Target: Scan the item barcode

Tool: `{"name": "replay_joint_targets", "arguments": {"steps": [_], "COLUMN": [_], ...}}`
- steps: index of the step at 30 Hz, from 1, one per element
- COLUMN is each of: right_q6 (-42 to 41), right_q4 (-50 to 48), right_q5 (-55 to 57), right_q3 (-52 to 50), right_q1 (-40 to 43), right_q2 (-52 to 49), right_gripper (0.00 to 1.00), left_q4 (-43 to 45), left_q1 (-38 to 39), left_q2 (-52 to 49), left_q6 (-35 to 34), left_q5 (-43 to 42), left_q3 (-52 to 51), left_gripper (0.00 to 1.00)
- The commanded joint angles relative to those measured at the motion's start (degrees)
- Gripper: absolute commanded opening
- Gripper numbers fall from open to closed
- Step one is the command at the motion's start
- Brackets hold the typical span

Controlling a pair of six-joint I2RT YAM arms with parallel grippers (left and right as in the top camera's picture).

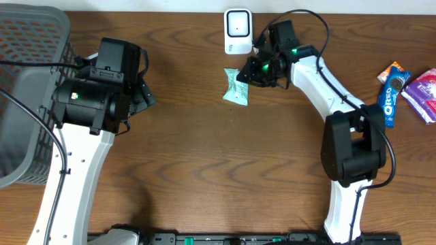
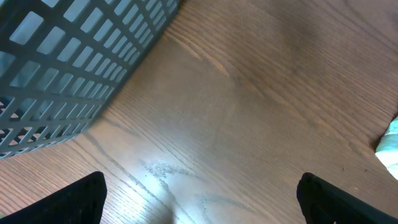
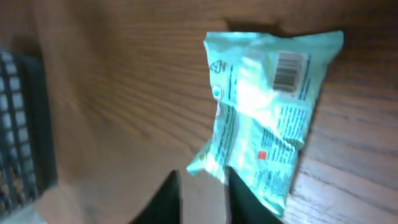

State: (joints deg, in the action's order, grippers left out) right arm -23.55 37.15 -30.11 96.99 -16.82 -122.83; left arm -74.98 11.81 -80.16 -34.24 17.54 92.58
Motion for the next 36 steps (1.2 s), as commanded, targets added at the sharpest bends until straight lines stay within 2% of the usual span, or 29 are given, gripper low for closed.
{"name": "replay_joint_targets", "arguments": {"steps": [1, 3, 8, 12, 15, 21, 24, 28, 30, 36], "right_q6": [1.4, 1.3, -3.0, -4.2, -6.1, -7.7, -7.7, -7.7, -7.7, -7.7], "right_q4": [-1.9, -2.0, -0.9, -0.9, -1.0, -1.7, -1.4, -0.9, -0.9, 0.0], "right_q5": [6.8, 14.4, 39.9, 53.9, 59.4, 59.5, 59.5, 57.0, 54.9, 47.5], "right_q3": [-0.1, -0.1, -0.5, -0.5, -0.5, -0.5, -0.5, -0.4, -0.3, -0.2], "right_q1": [-3.5, -5.5, -11.9, -16.7, -18.2, -18.4, -18.4, -18.3, -18.3, -17.3], "right_q2": [0.9, 0.9, 0.1, -2.5, -4.5, -9.5, -11.7, -12.1, -11.4, -6.3], "right_gripper": [0.41, 0.53, 0.56, 0.59, 0.63, 0.61, 0.54, 0.17, 0.01, 0.01], "left_q4": [-0.2, -0.2, -0.2, -0.2, -0.2, -0.2, -0.2, -0.2, -0.2, -0.2], "left_q1": [-0.2, -0.2, -0.2, -0.2, -0.2, -0.2, -0.2, -0.2, -0.2, -0.2], "left_q2": [-0.2, -0.2, -0.2, -0.2, -0.2, -0.2, -0.2, -0.2, -0.2, -0.2], "left_q6": [0.6, 0.6, 0.6, 0.6, 0.6, 0.6, 0.6, 0.6, 0.6, 0.6], "left_q5": [1.2, 1.2, 1.2, 1.2, 1.2, 1.2, 1.2, 1.2, 1.2, 1.2], "left_q3": [0.4, 0.4, 0.4, 0.4, 0.4, 0.4, 0.4, 0.4, 0.4, 0.4], "left_gripper": [0.98, 0.98, 0.98, 0.98, 0.98, 0.98, 0.98, 0.98, 0.98, 0.98]}}
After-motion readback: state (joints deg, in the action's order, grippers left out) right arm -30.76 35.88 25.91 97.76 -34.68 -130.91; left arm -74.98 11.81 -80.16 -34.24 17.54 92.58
